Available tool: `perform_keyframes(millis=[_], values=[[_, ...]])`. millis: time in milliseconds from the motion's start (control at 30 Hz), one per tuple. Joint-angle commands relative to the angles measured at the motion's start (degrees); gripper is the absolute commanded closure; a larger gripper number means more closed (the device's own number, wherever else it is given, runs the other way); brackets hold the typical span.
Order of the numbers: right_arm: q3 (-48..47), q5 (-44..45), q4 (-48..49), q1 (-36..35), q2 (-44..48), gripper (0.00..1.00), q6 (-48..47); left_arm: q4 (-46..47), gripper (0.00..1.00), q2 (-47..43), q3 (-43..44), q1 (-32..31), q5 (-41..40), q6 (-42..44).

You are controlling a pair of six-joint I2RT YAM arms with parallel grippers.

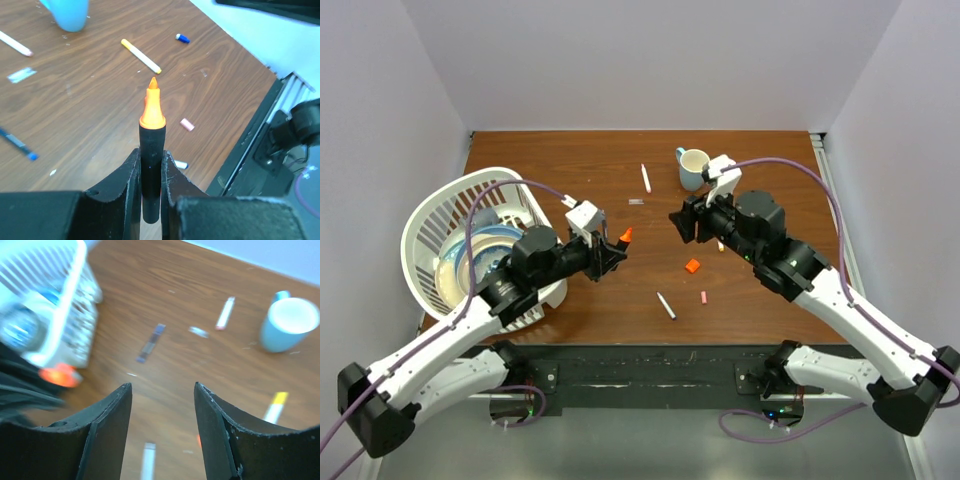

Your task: Insert the pens into the pen caps

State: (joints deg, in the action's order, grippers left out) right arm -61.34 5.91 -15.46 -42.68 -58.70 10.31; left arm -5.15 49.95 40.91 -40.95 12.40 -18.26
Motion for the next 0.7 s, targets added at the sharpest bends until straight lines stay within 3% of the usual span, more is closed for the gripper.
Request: perform_keyframes(millis=[0, 100, 233, 300, 400, 500, 667], values=[[4.12, -2.38, -2.28, 2.5, -3.86, 0.43, -24.59, -7.68, 1.0, -6.08, 1.55, 0.34, -2.81, 6.39], [2.55, -10.81, -9.21, 6.98, -7.99, 0.43, -31.54, -8.48, 1.0, -9.24, 0.14, 0.26, -4.4, 8.15], [1.31, -14.95, -13.44, 10.5, -12.66, 0.41, -36.66, -7.68, 1.0, -12.07, -1.44, 0.26, -3.53, 9.03], [2.09, -17.15, -15.73, 11.38, -14.24, 0.43, -44.61, -7.6, 1.0, -13.47, -1.53, 0.34, -3.09, 9.38], [5.17, -17.86, -15.64, 12.0, -16.71, 0.44, -55.95, -6.72, 1.0, -14.71, -2.06, 0.34, -3.61, 9.74], [5.01, -24.62, -18.37, 14.28, -19.7, 0.44, -64.5, -6.89, 1.0, -15.06, -1.53, 0.26, -3.79, 9.82], [5.44, -29.9, -14.16, 18.24, -23.38, 0.45, -68.83, -6.8, 1.0, -15.94, -2.5, 0.34, -4.4, 9.38]])
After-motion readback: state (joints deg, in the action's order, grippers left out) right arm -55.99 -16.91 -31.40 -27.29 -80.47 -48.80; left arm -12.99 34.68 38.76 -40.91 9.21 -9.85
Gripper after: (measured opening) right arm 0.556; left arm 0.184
